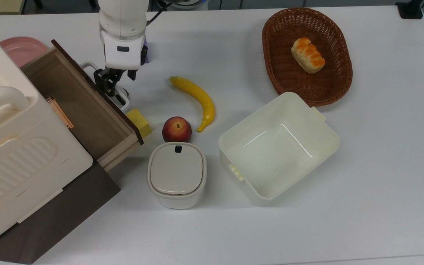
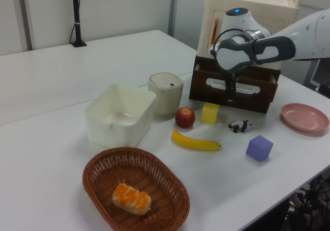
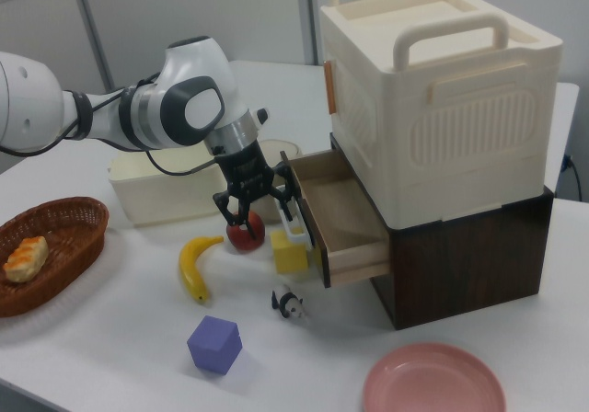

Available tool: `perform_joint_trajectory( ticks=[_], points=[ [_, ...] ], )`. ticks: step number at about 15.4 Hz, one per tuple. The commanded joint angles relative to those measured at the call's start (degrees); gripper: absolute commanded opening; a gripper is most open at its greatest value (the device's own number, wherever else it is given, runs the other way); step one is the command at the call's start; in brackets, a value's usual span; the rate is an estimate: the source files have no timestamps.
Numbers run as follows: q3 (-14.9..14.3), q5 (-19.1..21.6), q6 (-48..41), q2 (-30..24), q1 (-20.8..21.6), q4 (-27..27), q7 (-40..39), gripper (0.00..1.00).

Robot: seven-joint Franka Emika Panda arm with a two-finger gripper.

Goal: Slide open the drawer
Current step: 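Keep pulling the drawer further out along its runners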

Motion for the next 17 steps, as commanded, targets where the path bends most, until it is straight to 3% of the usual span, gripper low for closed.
perform_joint_trajectory(
  ticks=[1, 12, 17],
  points=[
    [0.56, 0.20, -2.48, -1.51, 1.16, -2.78, -1.22, 1.00],
    [1.44, 1.52, -10.30, -6.86, 1.69, 1.09, -0.70, 1.00],
    [1.35, 1.43, -10.82, -5.29, 1.43, 2.84, -0.70, 0.99]
  ],
)
